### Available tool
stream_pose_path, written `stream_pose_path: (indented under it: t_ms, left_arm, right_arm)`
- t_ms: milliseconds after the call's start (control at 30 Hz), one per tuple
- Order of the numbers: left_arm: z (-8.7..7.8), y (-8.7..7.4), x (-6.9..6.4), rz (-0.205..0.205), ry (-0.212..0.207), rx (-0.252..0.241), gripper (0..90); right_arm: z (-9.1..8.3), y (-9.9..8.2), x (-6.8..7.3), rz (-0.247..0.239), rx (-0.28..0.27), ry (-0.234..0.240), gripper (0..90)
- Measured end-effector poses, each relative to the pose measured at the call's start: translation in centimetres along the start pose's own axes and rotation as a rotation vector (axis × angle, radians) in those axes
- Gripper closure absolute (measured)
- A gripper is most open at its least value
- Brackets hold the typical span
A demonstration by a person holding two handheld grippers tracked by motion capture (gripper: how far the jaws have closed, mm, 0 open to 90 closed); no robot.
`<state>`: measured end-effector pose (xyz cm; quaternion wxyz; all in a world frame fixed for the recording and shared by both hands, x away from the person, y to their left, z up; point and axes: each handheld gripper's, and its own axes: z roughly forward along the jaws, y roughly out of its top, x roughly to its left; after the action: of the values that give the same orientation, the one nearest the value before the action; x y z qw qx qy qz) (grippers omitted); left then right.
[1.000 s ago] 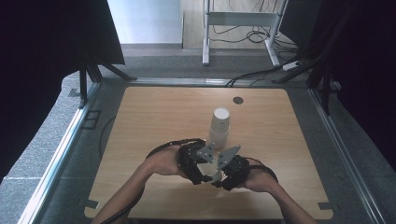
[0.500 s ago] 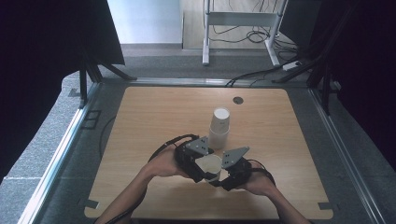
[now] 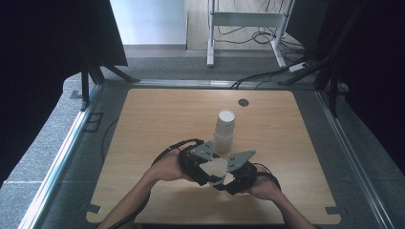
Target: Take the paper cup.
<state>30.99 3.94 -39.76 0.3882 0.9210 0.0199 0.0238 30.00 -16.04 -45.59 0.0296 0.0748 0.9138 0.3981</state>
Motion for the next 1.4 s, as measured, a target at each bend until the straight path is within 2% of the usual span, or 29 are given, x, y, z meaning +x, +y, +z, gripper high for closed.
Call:
stream_pose_path:
  t_ms: [200, 333, 367, 533, 933, 1133, 1400]
  left_arm:
    - [0.0, 0.3, 0.0, 0.009, 0.014, 0.007, 32.8]
    - [-0.2, 0.5, 0.1, 0.018, 0.037, 0.029, 32.9]
    - [-0.2, 0.5, 0.1, 0.016, 0.042, 0.029, 32.9]
    - [-0.5, 0.6, 0.3, 0.015, 0.060, 0.036, 32.9]
    - [-1.1, 0.2, 0.6, -0.026, 0.116, 0.061, 32.9]
    - [-1.5, 0.0, 0.8, -0.032, 0.138, 0.076, 33.0]
    - [-2.1, -0.5, 1.2, -0.063, 0.188, 0.094, 33.3]
  right_arm:
    - [-0.1, -0.1, -0.1, -0.005, -0.009, -0.007, 35.6]
    - [-0.2, -0.2, -0.2, 0.002, -0.014, -0.018, 27.4]
    - [-0.2, -0.2, -0.1, 0.006, -0.008, -0.026, 22.9]
    - [0.0, -0.3, -0.1, 0.024, 0.014, -0.069, 13.4]
    - [-0.9, -1.1, -0.4, 0.085, 0.000, -0.142, 8.2]
    - [-1.3, -1.5, -0.4, 0.092, 0.011, -0.161, 4.6]
    - [-1.7, -2.0, -0.4, 0.102, 0.015, -0.175, 1.7]
